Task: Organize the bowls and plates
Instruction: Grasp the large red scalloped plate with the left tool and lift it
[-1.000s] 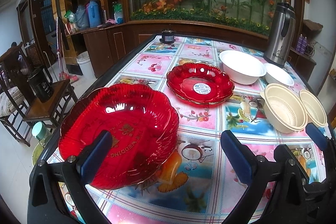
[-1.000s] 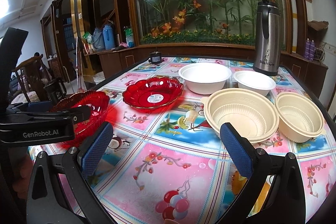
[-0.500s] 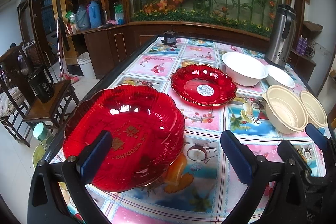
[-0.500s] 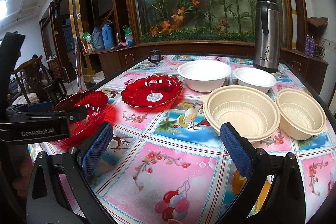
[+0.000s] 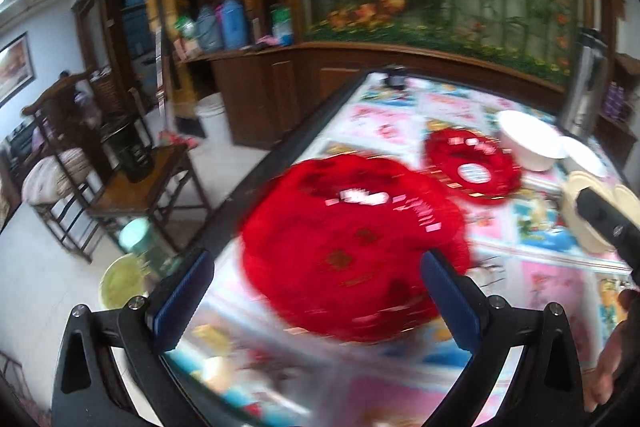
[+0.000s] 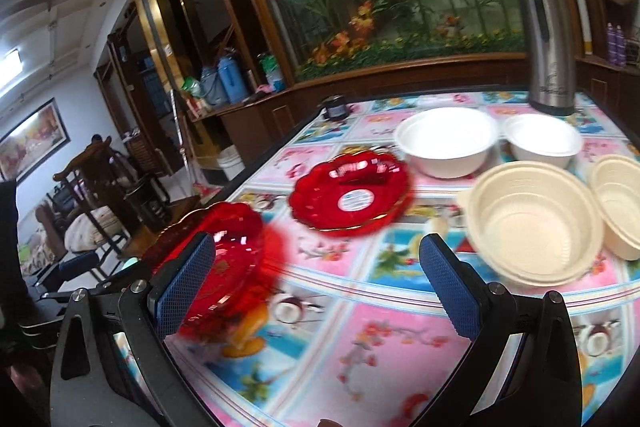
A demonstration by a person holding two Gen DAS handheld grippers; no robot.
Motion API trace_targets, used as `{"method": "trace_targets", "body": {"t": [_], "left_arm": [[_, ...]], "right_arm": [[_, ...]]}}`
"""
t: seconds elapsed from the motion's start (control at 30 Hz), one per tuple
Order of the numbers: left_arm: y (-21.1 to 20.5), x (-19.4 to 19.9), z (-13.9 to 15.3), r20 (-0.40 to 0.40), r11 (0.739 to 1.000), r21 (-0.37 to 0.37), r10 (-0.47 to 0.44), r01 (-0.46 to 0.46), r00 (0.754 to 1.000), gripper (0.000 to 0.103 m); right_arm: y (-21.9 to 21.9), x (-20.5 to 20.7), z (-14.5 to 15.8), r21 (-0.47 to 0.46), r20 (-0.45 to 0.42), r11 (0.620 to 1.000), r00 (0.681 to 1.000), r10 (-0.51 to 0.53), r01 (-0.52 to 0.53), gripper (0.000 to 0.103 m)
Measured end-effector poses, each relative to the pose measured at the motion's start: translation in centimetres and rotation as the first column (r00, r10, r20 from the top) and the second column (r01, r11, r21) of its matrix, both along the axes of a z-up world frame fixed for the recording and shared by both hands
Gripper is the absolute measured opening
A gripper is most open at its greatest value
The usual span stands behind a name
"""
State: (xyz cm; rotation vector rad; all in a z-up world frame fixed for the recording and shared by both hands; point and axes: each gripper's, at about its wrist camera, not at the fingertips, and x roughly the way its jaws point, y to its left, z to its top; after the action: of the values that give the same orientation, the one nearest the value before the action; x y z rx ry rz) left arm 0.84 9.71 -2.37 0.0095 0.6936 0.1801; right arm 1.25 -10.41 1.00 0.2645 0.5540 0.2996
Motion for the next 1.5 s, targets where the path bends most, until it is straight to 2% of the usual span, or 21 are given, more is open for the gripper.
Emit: {"method": "trace_targets", "body": {"t": [0.13, 0.27, 0.37, 0.63, 0.83, 1.07, 1.5], "left_arm": [[4.2, -0.6, -0.3, -0.002, 0.994, 0.006, 0.106, -0.106, 0.994, 0.103], [7.8, -0.2, -1.2, -0.014, 0.977, -0.012, 0.213, -0.213, 0.977, 0.103], [8.3, 0.7, -1.9, -0.032, 0.972, -0.014, 0.234, -0.235, 0.972, 0.103], [7.1, 1.8, -2.3, -0.029, 0.983, 0.003, 0.186, -0.185, 0.982, 0.102], [6.3, 2.5, -1.5, -0.002, 0.988, -0.009, 0.154, -0.154, 0.988, 0.102], [5.8, 3.6, -1.7, -0.010, 0.990, -0.008, 0.144, -0.144, 0.990, 0.102], [5.0, 4.7, -2.4, -0.041, 0.992, 0.002, 0.129, -0.129, 0.991, 0.102]], "right_arm": [[2.0, 0.4, -0.2, -0.007, -0.015, 1.000, 1.000, 0.018, -0.018, 0.103], [3.3, 0.5, -0.7, -0.047, 0.002, 0.999, 1.000, 0.006, -0.006, 0.103], [3.7, 1.2, -1.2, -0.008, -0.024, 1.000, 1.000, 0.019, -0.019, 0.103], [5.8, 4.8, -2.4, -0.010, -0.126, 0.999, 0.991, 0.047, -0.049, 0.103], [7.0, 6.1, -3.0, -0.043, -0.139, 0.997, 0.989, 0.054, -0.061, 0.103], [6.0, 7.0, -4.2, 0.014, -0.194, 0.998, 0.979, 0.064, -0.063, 0.103], [6.3, 7.5, -4.9, 0.045, -0.227, 0.995, 0.969, 0.099, -0.091, 0.103]]}}
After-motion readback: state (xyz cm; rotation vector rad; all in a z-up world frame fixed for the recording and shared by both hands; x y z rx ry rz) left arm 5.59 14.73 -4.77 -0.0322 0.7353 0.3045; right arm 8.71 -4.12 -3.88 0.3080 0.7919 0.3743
